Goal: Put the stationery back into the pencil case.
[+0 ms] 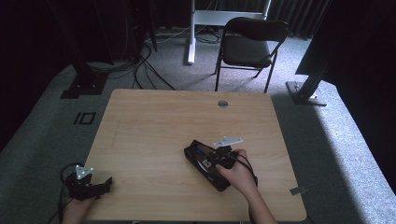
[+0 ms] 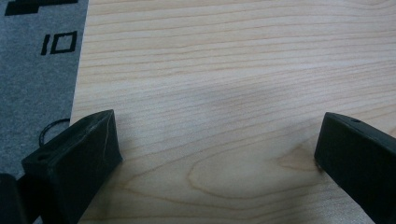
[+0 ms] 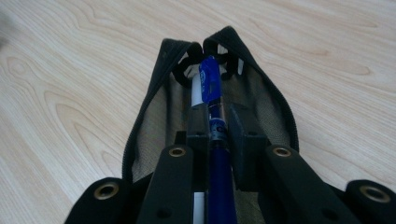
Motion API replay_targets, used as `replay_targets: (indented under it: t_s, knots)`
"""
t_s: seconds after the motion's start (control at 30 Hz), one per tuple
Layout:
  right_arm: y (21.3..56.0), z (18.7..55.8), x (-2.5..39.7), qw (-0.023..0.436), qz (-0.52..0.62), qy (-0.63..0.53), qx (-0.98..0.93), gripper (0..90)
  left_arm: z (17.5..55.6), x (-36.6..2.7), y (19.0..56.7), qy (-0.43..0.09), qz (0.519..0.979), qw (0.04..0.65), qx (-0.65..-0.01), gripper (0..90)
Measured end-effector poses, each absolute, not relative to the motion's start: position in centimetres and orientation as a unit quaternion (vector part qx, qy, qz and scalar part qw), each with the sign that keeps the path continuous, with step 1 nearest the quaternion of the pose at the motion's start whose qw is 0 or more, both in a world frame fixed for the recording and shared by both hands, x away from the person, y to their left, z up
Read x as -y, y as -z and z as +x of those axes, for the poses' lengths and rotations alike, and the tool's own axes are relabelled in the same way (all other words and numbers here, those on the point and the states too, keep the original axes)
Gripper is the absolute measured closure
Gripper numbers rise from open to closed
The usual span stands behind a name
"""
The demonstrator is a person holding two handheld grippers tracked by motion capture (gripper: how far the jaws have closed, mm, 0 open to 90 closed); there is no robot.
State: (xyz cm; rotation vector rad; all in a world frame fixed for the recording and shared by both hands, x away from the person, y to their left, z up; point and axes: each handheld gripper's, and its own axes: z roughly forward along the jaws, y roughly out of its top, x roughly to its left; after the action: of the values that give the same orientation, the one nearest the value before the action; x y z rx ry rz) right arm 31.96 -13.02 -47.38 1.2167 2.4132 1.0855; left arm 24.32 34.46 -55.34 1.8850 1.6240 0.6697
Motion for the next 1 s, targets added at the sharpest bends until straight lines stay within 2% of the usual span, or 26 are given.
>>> replay_targets:
  t_s: [1.0]
  knots:
    - [49.5, 33.2, 10.9, 0.088, 0.415, -0.333, -0.842, 79.3, 24.3, -34.5, 55.3, -0.250, 0.703, 0.279, -0.605, 0.2]
